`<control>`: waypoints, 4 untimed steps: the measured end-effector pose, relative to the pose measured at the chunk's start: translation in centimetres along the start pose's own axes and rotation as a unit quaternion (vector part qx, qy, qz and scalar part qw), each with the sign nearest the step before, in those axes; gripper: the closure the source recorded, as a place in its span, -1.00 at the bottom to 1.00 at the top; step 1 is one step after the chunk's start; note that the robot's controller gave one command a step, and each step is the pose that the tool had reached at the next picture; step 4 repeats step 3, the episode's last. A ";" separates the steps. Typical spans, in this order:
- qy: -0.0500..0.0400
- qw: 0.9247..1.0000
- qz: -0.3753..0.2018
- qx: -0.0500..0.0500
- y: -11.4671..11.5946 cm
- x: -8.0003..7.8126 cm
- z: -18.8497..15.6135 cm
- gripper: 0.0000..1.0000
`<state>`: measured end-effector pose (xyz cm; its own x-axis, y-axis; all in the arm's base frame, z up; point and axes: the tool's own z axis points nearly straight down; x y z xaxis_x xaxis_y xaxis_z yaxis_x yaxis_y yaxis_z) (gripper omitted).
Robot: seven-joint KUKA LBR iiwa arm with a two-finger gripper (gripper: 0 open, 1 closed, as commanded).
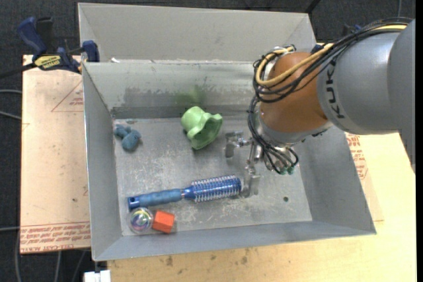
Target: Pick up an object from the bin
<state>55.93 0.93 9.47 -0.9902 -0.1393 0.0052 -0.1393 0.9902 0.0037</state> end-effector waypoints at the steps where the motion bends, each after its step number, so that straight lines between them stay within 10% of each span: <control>1: 0.000 1.000 -0.027 0.000 4.3 3.0 2.4 -1.00; 2: -0.003 1.000 -0.025 0.001 4.0 2.8 2.3 1.00; 3: -0.007 0.997 -0.074 0.003 0.4 4.0 -12.2 1.00; 4: -0.007 0.997 -0.074 0.003 0.4 4.0 -12.2 1.00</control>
Offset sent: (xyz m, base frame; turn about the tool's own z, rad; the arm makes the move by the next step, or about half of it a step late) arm -0.0336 0.0352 -0.0219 -0.0493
